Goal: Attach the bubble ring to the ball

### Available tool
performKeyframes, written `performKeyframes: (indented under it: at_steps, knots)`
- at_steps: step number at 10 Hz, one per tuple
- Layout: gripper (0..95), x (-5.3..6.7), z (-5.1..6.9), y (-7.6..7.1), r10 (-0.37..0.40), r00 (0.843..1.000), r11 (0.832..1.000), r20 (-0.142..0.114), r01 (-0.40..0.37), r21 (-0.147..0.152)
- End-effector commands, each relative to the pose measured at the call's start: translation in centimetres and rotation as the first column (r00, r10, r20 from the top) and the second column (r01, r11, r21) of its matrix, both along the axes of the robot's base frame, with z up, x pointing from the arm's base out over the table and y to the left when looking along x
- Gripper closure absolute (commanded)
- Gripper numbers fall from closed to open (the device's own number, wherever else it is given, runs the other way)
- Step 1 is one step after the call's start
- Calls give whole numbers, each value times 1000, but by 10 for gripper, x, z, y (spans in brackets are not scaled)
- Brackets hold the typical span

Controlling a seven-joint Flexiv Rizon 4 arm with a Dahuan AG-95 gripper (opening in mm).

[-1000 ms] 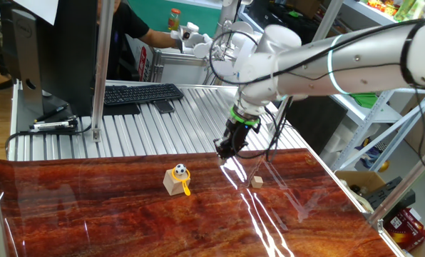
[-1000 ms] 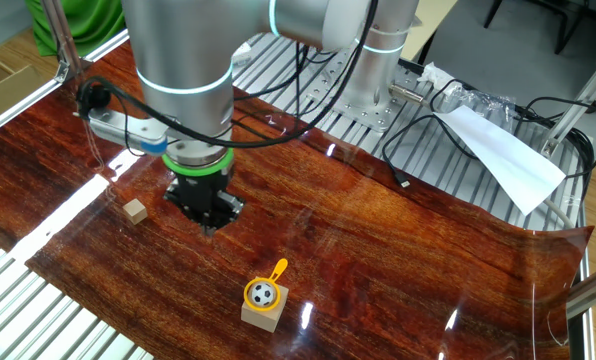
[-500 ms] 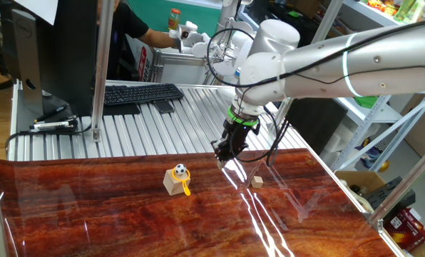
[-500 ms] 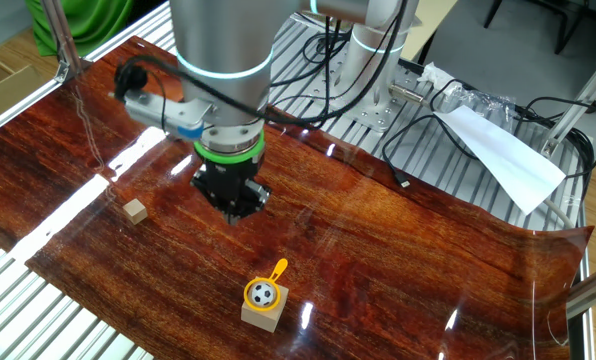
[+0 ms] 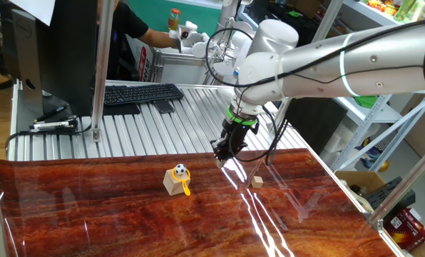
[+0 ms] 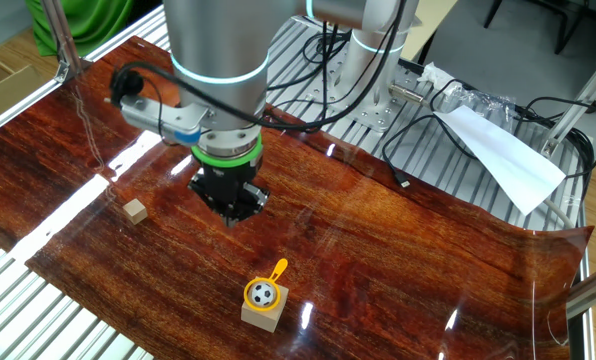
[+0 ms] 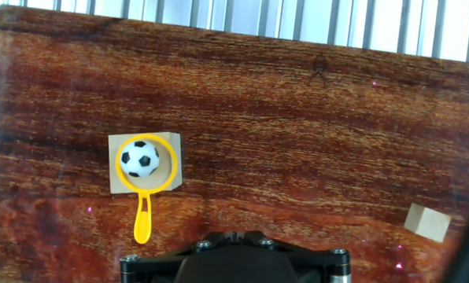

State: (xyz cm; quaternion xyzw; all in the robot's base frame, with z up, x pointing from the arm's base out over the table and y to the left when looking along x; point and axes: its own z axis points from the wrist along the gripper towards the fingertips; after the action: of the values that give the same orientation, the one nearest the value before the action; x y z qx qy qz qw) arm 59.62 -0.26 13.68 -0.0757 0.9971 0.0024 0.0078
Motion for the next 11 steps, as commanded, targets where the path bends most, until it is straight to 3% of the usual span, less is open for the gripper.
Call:
performKeyframes:
  at_steps: [1, 4, 8, 9, 11]
  knots:
    - [950, 2, -3, 0, 5, 1000, 1000, 5, -5, -15]
    - [950, 2, -4, 0, 9, 1000, 1000, -21, -9, -7]
    - [950, 2, -8, 0, 6, 1000, 1000, -30, -6, -6]
    - [950, 2, -7, 0, 27, 999, 1000, -26, -26, 14]
    - [950, 2, -8, 0, 35, 998, 999, -45, -34, 19]
